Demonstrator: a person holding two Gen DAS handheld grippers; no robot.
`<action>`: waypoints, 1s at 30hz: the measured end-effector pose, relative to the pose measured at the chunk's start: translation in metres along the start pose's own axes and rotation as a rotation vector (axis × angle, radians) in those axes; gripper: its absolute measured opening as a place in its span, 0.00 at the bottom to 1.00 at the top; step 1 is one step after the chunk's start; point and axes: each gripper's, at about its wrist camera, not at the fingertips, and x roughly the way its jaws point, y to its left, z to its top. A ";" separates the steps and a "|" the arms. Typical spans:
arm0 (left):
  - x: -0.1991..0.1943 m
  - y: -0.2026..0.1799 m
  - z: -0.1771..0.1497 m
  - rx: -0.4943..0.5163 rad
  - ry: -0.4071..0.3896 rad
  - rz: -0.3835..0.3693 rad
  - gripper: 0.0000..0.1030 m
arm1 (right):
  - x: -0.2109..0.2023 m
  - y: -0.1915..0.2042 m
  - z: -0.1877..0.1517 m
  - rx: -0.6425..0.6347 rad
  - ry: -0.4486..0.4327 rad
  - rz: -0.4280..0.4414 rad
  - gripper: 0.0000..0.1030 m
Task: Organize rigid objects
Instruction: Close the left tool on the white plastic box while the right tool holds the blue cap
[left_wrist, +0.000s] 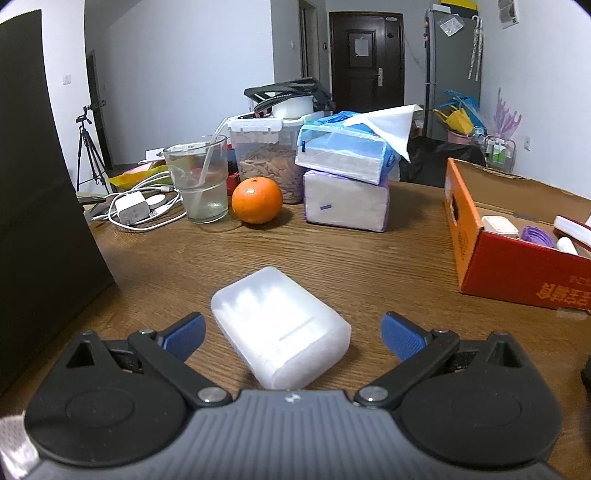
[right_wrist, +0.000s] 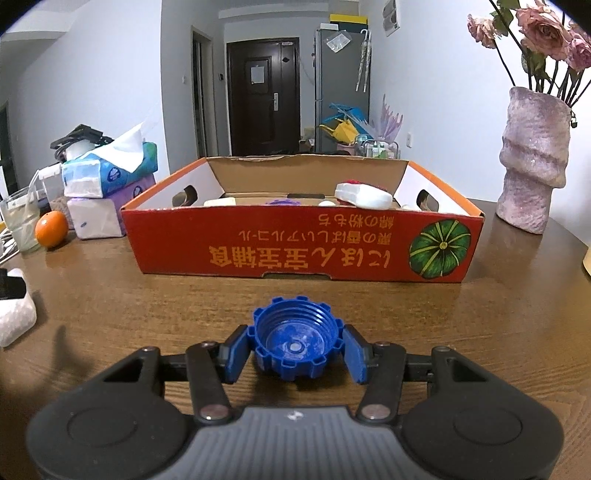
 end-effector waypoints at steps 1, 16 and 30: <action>0.002 0.000 0.001 -0.003 0.004 0.002 1.00 | 0.001 0.000 0.001 0.001 -0.002 0.000 0.51; 0.042 0.003 0.015 -0.060 0.070 0.067 1.00 | 0.010 0.000 0.007 0.005 -0.014 -0.009 0.51; 0.055 0.001 0.013 -0.049 0.122 0.102 0.68 | 0.015 -0.001 0.011 0.014 -0.020 -0.014 0.51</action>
